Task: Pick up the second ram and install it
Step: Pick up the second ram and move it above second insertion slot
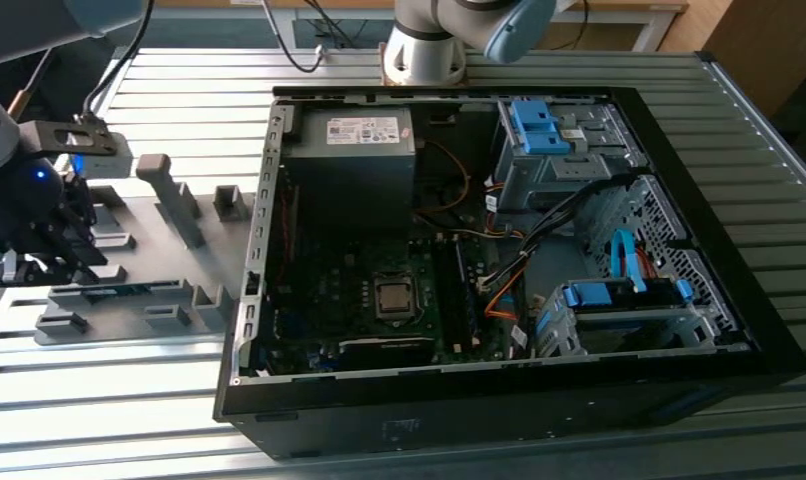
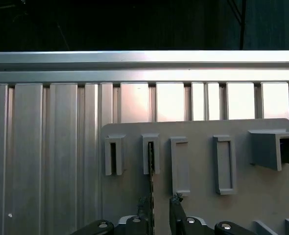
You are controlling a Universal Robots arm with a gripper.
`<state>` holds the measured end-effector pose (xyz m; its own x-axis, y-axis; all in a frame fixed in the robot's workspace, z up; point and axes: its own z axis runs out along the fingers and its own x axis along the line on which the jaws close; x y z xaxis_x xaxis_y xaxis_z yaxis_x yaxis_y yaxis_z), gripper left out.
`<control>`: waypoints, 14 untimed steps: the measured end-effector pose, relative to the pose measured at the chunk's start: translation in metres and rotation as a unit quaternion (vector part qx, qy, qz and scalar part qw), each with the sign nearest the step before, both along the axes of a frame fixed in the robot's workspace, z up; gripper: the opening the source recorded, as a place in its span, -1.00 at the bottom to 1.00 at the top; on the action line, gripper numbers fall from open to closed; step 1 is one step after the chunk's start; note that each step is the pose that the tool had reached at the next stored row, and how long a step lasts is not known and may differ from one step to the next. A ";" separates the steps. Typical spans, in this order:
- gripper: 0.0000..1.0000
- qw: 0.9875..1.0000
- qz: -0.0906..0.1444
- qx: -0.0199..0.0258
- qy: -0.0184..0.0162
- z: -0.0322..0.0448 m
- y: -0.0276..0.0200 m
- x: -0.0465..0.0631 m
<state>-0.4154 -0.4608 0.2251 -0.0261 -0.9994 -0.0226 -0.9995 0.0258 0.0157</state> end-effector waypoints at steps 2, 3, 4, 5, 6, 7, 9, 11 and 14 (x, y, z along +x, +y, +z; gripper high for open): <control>-0.38 1.000 0.000 0.000 0.000 -0.0022 -0.0001 0.000; -0.38 1.000 0.000 0.000 0.000 -0.0031 -0.0002 0.000; -0.38 1.000 0.000 0.000 0.000 -0.0038 -0.0002 0.000; -0.38 1.000 0.000 0.000 0.000 -0.0040 -0.0002 0.000; -0.38 1.000 0.000 0.000 0.000 -0.0039 -0.0003 0.000; -0.38 1.000 0.000 0.000 0.000 -0.0040 -0.0002 0.000; -0.38 1.000 0.000 0.000 0.000 -0.0073 -0.0002 0.000; -0.38 1.000 0.000 0.000 0.000 -0.0096 -0.0003 0.000; -0.38 1.000 0.001 0.000 0.000 -0.0122 -0.0004 0.000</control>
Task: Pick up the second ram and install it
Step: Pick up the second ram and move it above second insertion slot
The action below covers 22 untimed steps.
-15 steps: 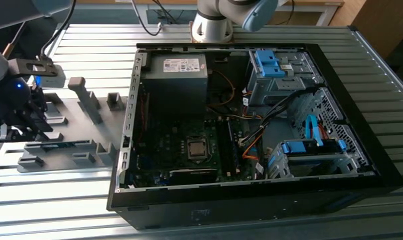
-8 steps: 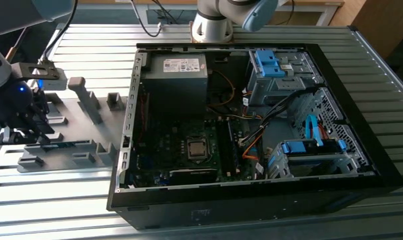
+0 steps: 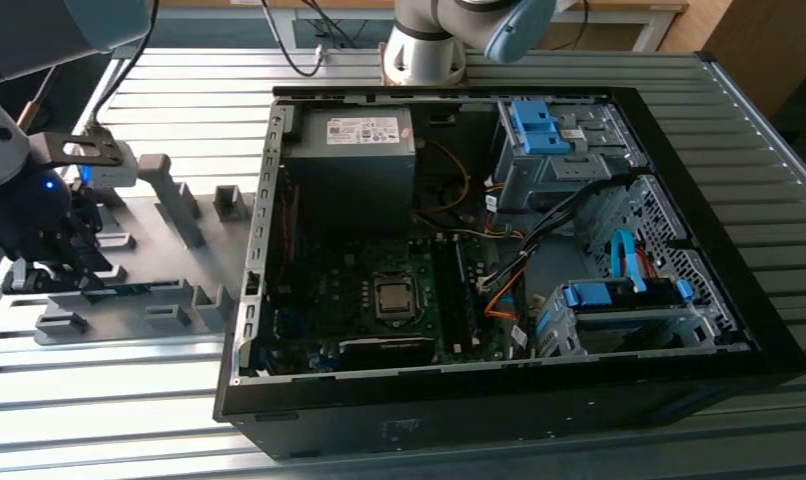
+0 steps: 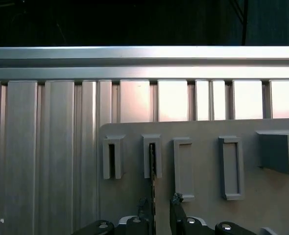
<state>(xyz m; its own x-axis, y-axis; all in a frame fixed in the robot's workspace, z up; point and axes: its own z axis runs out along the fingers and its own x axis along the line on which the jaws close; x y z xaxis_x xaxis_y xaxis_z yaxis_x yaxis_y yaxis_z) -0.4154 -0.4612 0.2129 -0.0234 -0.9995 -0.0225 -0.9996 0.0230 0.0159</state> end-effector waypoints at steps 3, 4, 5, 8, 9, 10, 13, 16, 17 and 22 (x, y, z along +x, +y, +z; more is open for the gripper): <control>-0.38 1.000 0.000 0.000 0.000 -0.0008 0.0000 0.000; -0.38 1.000 0.000 0.000 0.000 -0.0012 -0.0001 0.000; -0.38 1.000 0.000 0.000 0.000 -0.0018 -0.0002 0.000; -0.38 1.000 0.000 0.000 0.000 -0.0042 -0.0003 0.000; -0.38 1.000 0.000 0.000 0.000 -0.0050 -0.0003 0.000; -0.38 1.000 0.000 0.000 0.000 -0.0056 -0.0003 0.000; -0.38 1.000 0.001 -0.001 0.000 -0.0077 -0.0004 0.000; -0.38 1.000 0.001 -0.002 0.000 -0.0102 -0.0004 0.000; -0.38 1.000 0.001 -0.002 0.000 -0.0113 -0.0004 0.000; -0.38 1.000 0.003 -0.002 0.000 -0.0172 -0.0004 0.000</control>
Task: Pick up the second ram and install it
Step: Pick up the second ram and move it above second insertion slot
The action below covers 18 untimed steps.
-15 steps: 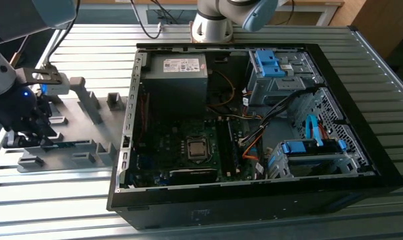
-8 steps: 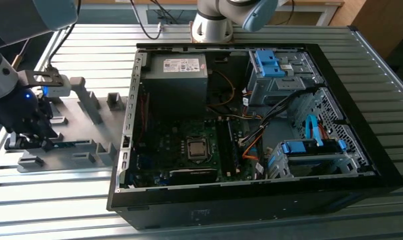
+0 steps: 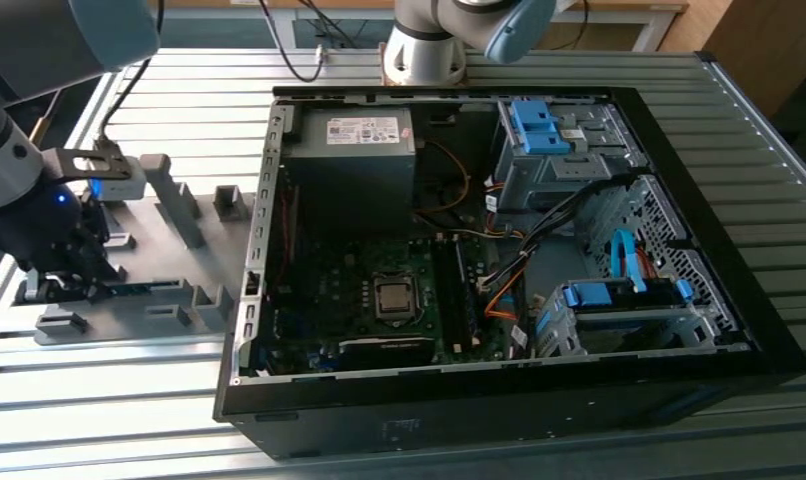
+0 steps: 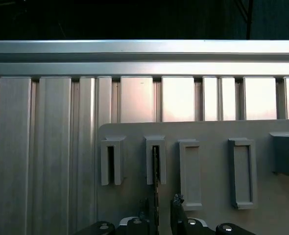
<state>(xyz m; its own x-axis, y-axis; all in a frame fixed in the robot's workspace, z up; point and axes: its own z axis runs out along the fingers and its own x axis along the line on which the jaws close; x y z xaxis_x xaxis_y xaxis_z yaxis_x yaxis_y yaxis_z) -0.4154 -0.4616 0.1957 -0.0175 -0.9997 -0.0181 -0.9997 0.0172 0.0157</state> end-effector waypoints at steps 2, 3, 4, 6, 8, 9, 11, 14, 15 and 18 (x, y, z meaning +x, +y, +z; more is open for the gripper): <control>-0.38 1.000 0.001 0.000 0.000 -0.0009 0.0000 0.000; -0.38 1.000 0.001 0.000 0.000 -0.0011 0.0000 0.000; -0.38 1.000 0.002 0.000 0.000 -0.0012 0.0000 0.000; -0.40 1.000 0.002 0.000 0.000 -0.0018 0.0000 0.000; -0.55 1.000 0.002 0.000 0.000 -0.0022 0.0000 0.000; -0.55 1.000 0.002 0.000 0.000 -0.0023 0.0000 0.000; -0.55 1.000 0.003 0.000 0.000 -0.0024 0.0000 0.000; -0.55 1.000 0.003 0.000 0.000 -0.0030 0.0000 0.000; -0.55 1.000 0.003 0.000 0.000 -0.0032 0.0000 0.000; -0.55 1.000 0.003 0.000 0.000 -0.0038 0.0000 0.000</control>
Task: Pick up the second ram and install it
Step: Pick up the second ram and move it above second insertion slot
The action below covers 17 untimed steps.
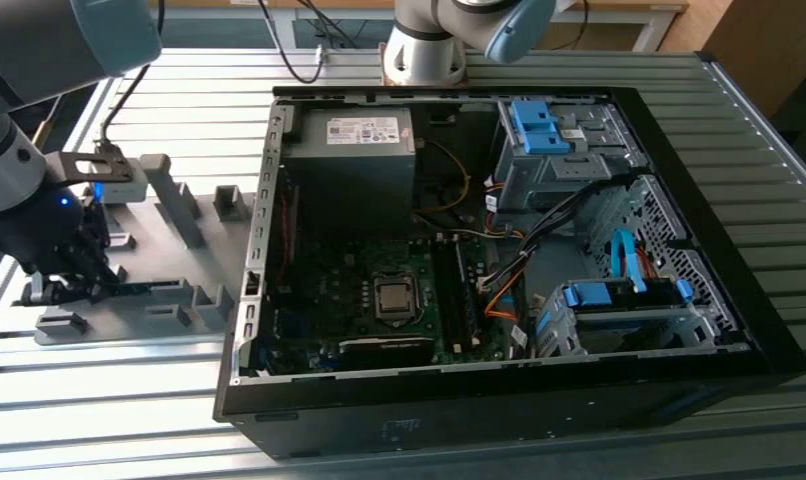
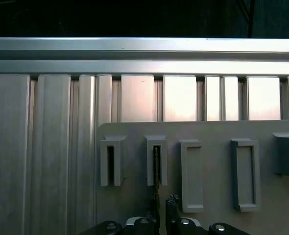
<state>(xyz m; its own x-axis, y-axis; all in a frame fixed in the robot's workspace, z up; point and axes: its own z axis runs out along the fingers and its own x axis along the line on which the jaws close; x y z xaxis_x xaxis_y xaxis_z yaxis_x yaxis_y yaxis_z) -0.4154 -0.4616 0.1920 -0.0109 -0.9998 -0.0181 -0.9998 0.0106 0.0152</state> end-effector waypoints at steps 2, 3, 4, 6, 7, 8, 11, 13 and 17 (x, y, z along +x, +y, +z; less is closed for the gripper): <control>-0.55 1.000 0.000 0.000 0.000 -0.0005 0.0000 0.000; -0.55 1.000 0.001 0.000 0.000 -0.0007 0.0000 0.000; -0.55 1.000 0.001 0.000 0.000 -0.0010 0.0000 0.000; -0.55 1.000 0.002 0.000 0.000 -0.0013 0.0000 0.000; -0.55 1.000 0.002 0.000 0.000 -0.0014 0.0000 0.000; -0.55 1.000 0.002 0.000 0.000 -0.0016 0.0001 0.000; -0.55 1.000 0.003 0.000 0.000 -0.0019 0.0000 0.001; -0.55 1.000 0.003 0.000 0.000 -0.0019 0.0000 0.002; -0.55 1.000 0.004 0.000 0.000 -0.0021 0.0000 0.003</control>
<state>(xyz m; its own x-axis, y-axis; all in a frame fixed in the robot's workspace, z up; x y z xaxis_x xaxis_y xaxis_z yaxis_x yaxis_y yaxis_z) -0.4127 -0.4616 0.1899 -0.0032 -0.9998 -0.0180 -0.9999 0.0029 0.0152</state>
